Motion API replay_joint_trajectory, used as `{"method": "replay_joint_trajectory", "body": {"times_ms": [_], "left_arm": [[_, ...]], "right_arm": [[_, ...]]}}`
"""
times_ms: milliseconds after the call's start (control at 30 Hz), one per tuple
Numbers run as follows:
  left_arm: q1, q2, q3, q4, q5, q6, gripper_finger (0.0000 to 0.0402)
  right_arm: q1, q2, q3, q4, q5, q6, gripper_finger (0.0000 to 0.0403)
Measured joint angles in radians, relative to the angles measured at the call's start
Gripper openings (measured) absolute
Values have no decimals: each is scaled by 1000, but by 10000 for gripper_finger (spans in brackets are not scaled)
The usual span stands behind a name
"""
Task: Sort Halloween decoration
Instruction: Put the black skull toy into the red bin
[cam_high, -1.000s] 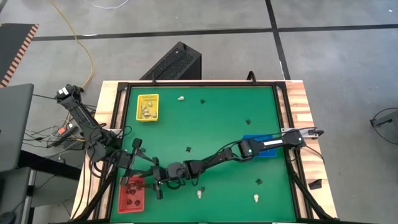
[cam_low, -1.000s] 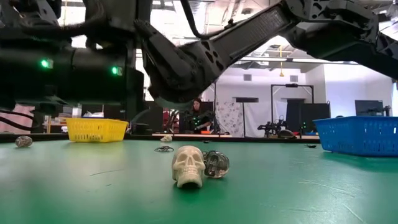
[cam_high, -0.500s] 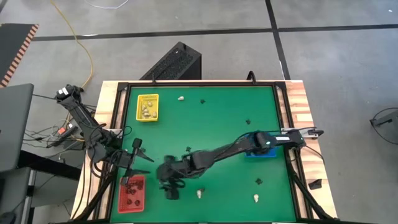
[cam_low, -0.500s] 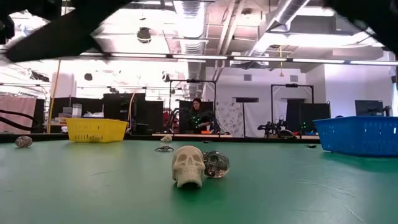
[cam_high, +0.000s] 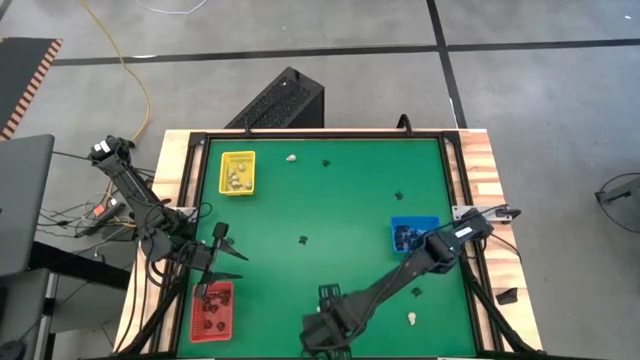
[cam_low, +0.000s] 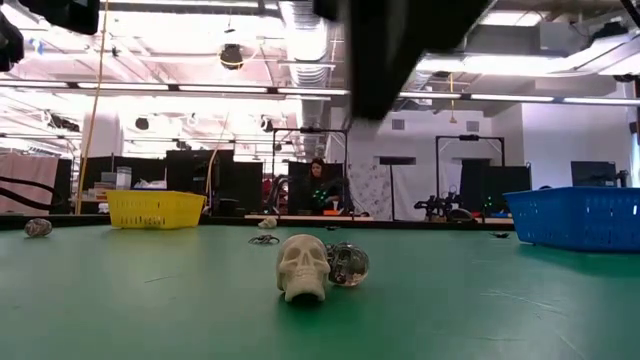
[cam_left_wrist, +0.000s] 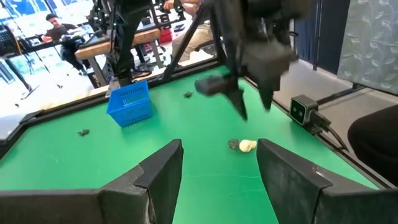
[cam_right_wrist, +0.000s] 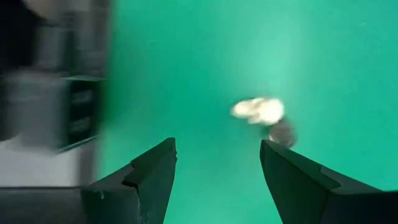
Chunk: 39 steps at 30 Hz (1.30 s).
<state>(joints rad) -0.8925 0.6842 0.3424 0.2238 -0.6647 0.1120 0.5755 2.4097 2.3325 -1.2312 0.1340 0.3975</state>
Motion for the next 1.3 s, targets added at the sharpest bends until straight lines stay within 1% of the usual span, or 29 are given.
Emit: {"method": "replay_joint_trajectory", "body": {"times_ms": [100,233,633,800,933,1000,1200,1300], "left_arm": [[0,0,0,10,-1,8,196],[0,0,0,19,-1,8,196],[0,1,0,7,0,4,196],[0,3,0,5,1,4,196],[0,3,0,4,1,-1,196],[0,3,0,3,1,-2,196],[0,3,0,2,1,-2,196],[0,3,0,-3,1,-3,196]], "right_arm": [[-14,35,0,2,27,-3,264],[-41,70,0,-5,26,-8,264],[-50,66,-8,4,-5,-63,264],[-59,66,-52,20,-5,-69,249],[-67,63,-97,47,-6,-82,223],[-72,63,-101,53,-6,-84,204],[-73,63,-102,61,-6,-100,113],[-75,63,-103,62,-4,-109,77]]}}
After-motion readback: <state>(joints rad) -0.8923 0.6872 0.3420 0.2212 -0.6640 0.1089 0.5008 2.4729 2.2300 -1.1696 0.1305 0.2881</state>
